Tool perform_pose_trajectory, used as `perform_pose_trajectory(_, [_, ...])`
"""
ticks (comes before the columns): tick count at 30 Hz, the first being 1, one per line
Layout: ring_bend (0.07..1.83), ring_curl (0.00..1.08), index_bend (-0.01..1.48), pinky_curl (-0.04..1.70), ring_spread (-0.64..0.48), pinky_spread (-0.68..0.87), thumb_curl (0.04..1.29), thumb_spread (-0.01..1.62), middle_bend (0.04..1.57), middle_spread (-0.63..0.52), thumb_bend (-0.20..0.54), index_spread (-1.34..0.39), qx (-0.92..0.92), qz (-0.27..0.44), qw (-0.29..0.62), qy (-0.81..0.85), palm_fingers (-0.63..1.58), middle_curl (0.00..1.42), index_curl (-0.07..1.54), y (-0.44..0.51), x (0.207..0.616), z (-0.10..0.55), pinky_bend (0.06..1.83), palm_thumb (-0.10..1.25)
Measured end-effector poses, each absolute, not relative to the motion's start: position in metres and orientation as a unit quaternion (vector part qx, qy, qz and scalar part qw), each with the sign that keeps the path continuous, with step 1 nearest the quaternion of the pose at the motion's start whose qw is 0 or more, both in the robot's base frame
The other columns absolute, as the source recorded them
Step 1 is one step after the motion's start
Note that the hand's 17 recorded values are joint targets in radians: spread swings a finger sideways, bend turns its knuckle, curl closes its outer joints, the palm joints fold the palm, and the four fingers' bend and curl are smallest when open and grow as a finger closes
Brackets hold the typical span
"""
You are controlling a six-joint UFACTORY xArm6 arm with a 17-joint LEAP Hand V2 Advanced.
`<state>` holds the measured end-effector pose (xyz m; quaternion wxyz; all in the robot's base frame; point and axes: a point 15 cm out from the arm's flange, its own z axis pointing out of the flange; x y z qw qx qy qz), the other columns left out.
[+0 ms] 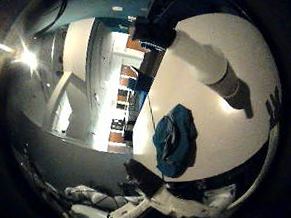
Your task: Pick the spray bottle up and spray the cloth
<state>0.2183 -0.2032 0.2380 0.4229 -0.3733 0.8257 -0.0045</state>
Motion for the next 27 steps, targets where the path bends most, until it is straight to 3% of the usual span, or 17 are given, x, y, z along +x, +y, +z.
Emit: perform_pose_trajectory(27, [0.37,0.28,0.16,0.16,0.26,0.40,0.29,1.05,0.25,0.25,-0.022,-0.07,-0.354,-0.028,0.463,0.812,0.07,0.34,0.28,-0.209,0.311,0.228,0.55,0.45])
